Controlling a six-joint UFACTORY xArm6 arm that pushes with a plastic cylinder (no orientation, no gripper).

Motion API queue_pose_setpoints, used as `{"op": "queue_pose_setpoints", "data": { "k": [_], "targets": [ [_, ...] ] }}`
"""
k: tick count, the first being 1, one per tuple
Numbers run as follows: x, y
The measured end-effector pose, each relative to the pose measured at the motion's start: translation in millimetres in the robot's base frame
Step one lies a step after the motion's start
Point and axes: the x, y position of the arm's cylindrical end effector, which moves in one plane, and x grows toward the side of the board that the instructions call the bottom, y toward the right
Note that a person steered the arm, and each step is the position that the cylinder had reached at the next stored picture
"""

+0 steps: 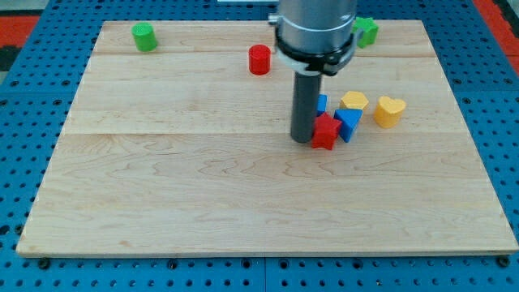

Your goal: Move the red circle to the group of blocks

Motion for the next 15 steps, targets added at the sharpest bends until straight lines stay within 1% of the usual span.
{"op": "queue_pose_setpoints", "data": {
  "k": [1,2,3,4,5,6,7,9,10,11,12,13,14,15],
  "targets": [
    [1.6,-20.1],
    [2.1,-106.4],
    [-79.6,-160.8],
    [-138.4,-79.0],
    [-170.9,-6.2],
    [-212.5,20.2],
    [-243.5,-24.8],
    [-180.6,-94.1],
    [-180.5,-101.7],
    [-177.0,-132.6],
    [-143.6,-99.7],
    [-119.2,-49.7],
    [-150.7,-76.9],
    [-175.8,-155.1]
  ]
}}
